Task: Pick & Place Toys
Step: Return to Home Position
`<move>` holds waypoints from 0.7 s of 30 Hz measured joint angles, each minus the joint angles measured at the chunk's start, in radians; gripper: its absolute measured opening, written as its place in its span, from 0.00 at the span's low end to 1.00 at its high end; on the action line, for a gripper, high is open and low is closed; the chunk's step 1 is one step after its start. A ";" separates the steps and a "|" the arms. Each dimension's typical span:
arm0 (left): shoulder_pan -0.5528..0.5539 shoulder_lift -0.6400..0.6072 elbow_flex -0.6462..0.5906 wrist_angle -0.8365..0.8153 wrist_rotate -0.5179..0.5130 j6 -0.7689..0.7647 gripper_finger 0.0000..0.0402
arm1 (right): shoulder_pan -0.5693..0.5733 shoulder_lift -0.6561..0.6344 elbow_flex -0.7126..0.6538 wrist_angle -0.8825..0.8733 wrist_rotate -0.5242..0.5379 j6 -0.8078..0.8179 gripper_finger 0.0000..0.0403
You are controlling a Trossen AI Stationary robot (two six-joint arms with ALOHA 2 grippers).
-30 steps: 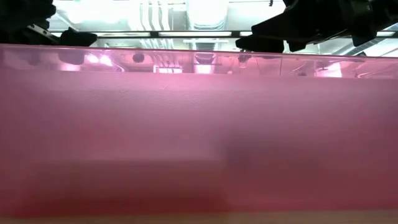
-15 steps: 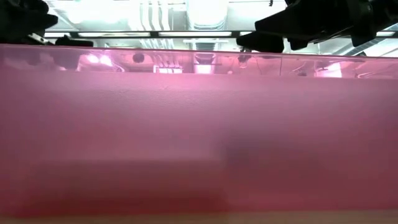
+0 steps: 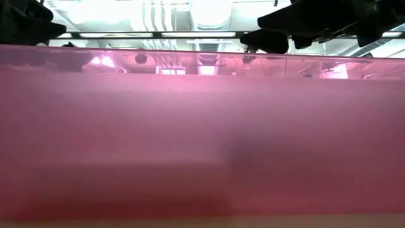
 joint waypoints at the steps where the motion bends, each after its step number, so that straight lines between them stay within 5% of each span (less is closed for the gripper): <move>1: 0.000 0.001 0.000 -0.001 0.004 0.000 0.94 | -0.003 0.000 0.000 0.004 0.015 0.000 0.82; 7: 0.001 0.006 -0.001 -0.002 0.011 -0.005 0.94 | -0.014 -0.066 -0.005 -0.038 0.314 0.079 0.82; 14: 0.001 0.006 -0.001 -0.002 0.011 -0.007 0.94 | -0.010 -0.346 -0.102 -0.043 0.018 0.023 0.82; 21: 0.001 0.011 -0.001 -0.002 0.011 -0.011 0.94 | -0.010 -0.715 -0.322 -0.061 -0.003 0.044 0.82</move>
